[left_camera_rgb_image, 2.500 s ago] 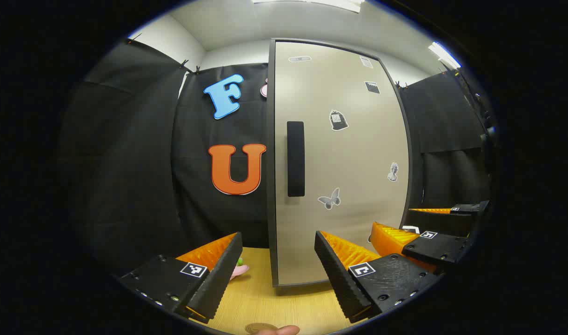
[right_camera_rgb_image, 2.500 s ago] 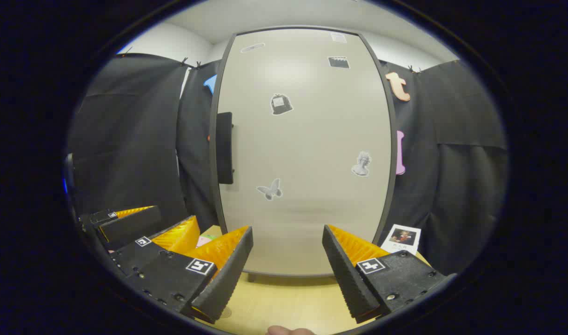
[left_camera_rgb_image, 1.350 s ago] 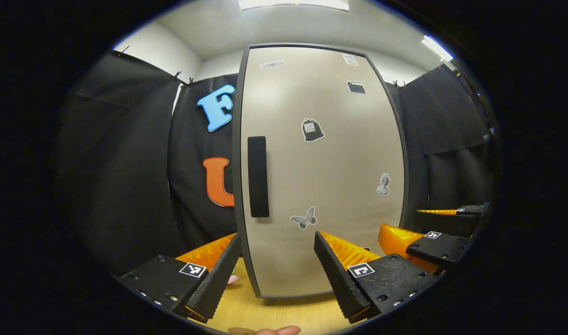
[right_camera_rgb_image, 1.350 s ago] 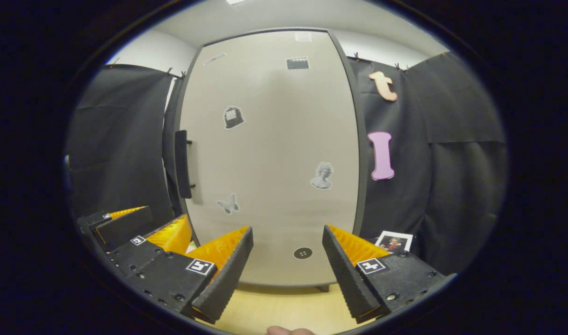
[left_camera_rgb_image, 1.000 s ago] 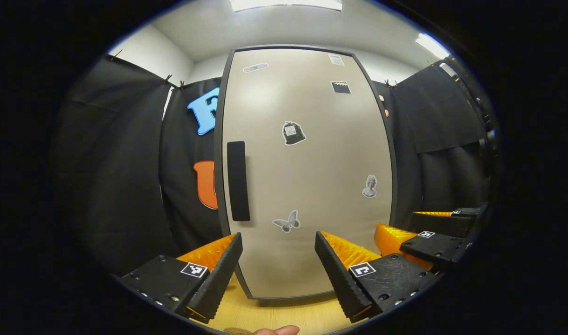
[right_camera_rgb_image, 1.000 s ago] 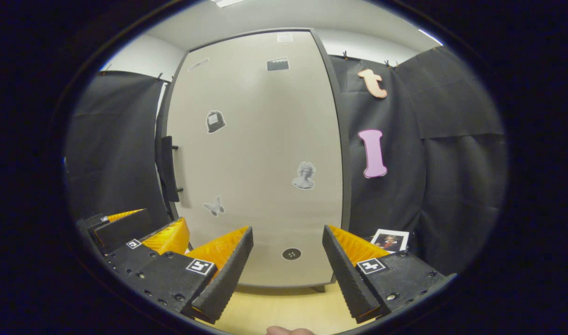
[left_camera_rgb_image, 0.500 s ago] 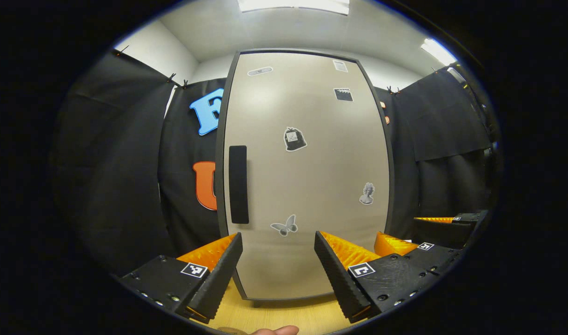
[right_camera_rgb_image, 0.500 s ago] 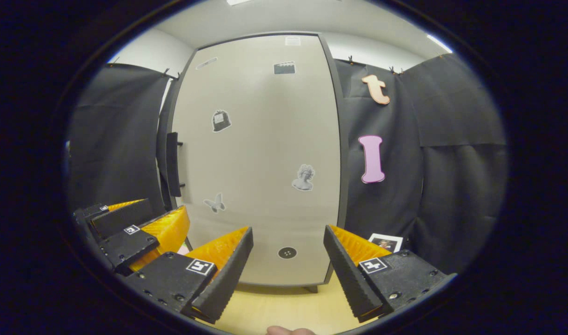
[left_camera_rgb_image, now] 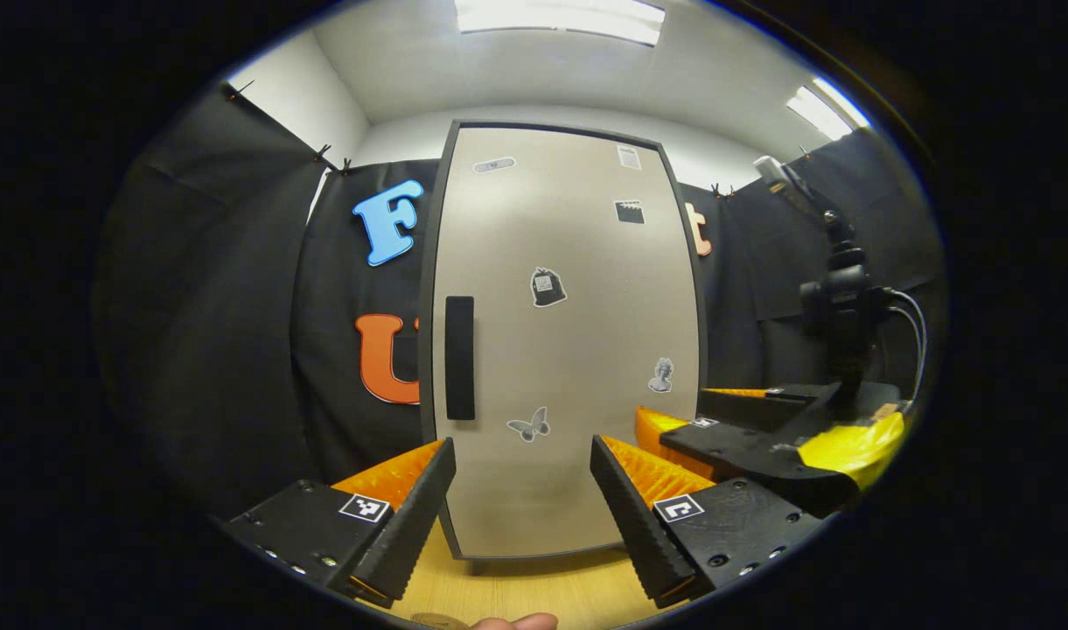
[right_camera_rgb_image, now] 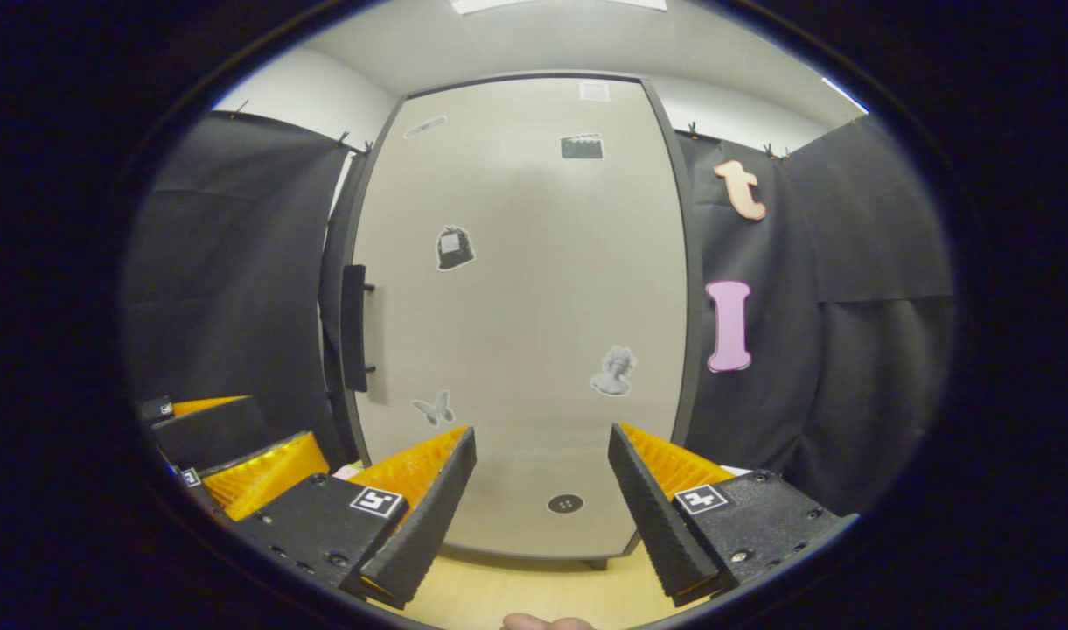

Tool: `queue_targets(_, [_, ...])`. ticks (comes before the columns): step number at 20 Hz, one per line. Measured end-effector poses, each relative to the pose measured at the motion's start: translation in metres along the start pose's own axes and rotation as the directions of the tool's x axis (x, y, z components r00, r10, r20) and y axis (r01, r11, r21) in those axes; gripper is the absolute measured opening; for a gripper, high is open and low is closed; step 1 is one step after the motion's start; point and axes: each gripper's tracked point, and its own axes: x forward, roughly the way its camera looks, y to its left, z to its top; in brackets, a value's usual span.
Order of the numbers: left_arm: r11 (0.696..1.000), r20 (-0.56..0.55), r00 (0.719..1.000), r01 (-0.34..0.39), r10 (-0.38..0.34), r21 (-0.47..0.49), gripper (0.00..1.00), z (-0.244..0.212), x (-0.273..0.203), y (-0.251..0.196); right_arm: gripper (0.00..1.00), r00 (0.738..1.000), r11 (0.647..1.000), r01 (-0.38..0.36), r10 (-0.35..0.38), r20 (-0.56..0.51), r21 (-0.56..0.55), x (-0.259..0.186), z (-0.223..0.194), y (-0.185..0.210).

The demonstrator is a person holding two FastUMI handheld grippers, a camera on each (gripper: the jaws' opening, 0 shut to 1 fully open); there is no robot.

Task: Open the cabinet door with the right hand, grasp the bottle in the cabinet with the left hand and place it on the coaster, then close the cabinet door with the right hand.

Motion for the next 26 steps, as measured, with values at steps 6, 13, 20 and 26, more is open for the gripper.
queue_targets(6, [1.0,0.011,1.0,-0.012,0.012,-0.015,0.94,-0.001,-0.042,0.028,0.98,0.984,0.984,-0.164,0.168,0.062,-0.067,0.052,0.032,0.068])
queue_targets(13, [0.99,-0.032,0.991,-0.13,0.129,-0.048,0.94,-0.013,-0.079,0.083,0.99,0.968,0.963,-0.231,0.242,0.068,-0.141,0.097,0.034,0.142])
queue_targets(20, [0.981,-0.042,0.98,-0.193,0.192,-0.028,0.95,-0.016,-0.106,0.123,0.81,0.958,0.946,-0.283,0.288,0.008,-0.157,0.118,0.023,0.193])
queue_targets(26, [0.976,-0.063,0.976,-0.212,0.209,-0.052,0.95,-0.025,-0.12,0.148,0.34,0.976,0.969,-0.215,0.216,-0.004,-0.121,0.122,0.029,0.179])
